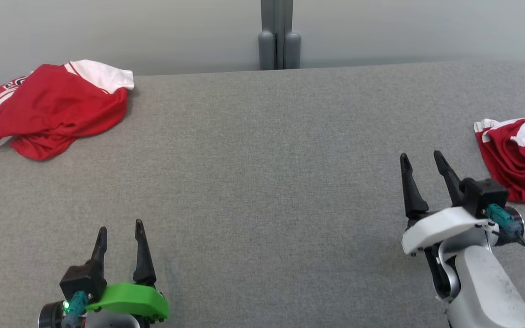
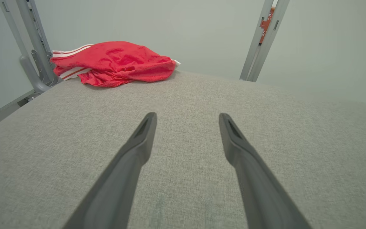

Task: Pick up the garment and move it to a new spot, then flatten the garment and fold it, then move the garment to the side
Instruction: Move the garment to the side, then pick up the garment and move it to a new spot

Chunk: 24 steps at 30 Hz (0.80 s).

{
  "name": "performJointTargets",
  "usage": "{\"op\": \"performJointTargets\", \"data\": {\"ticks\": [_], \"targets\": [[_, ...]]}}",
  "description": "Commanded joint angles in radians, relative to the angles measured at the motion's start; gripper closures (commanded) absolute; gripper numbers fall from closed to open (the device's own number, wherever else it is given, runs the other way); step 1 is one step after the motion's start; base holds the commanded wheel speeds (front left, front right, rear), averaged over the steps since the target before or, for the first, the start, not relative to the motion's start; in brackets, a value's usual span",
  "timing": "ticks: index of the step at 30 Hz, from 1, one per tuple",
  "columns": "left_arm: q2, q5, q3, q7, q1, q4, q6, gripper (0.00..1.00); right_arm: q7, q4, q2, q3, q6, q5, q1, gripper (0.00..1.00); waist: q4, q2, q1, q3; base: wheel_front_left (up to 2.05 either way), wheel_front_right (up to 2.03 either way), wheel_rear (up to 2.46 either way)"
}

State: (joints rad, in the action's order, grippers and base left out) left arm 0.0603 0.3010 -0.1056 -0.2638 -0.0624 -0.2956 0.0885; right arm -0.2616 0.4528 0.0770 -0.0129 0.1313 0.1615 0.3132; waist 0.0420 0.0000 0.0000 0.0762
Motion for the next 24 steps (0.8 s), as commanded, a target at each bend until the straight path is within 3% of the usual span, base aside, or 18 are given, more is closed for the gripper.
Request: {"op": "performJointTargets", "data": {"ticks": [1,10,24], "targets": [[-0.002,-0.003,-0.002,-0.001,0.024,0.003,-0.005,0.0,-0.004,-0.038,-0.005,0.015,-0.001,-0.018,-0.04,0.0,0.031,0.0,0.0,-0.042,0.0,0.0,0.0],[-0.009,0.005,-0.016,-0.001,0.069,0.023,-0.018,0.0,-0.004,-0.222,-0.025,-0.04,-0.001,0.044,-0.23,0.0,0.027,0.0,0.0,-0.071,0.0,0.0,0.0],[-0.009,0.002,-0.044,-0.001,0.043,0.042,-0.016,0.0,-0.004,-0.24,-0.026,-0.05,-0.001,0.046,-0.261,0.0,0.019,0.0,0.0,-0.074,0.0,0.0,0.0]]}}
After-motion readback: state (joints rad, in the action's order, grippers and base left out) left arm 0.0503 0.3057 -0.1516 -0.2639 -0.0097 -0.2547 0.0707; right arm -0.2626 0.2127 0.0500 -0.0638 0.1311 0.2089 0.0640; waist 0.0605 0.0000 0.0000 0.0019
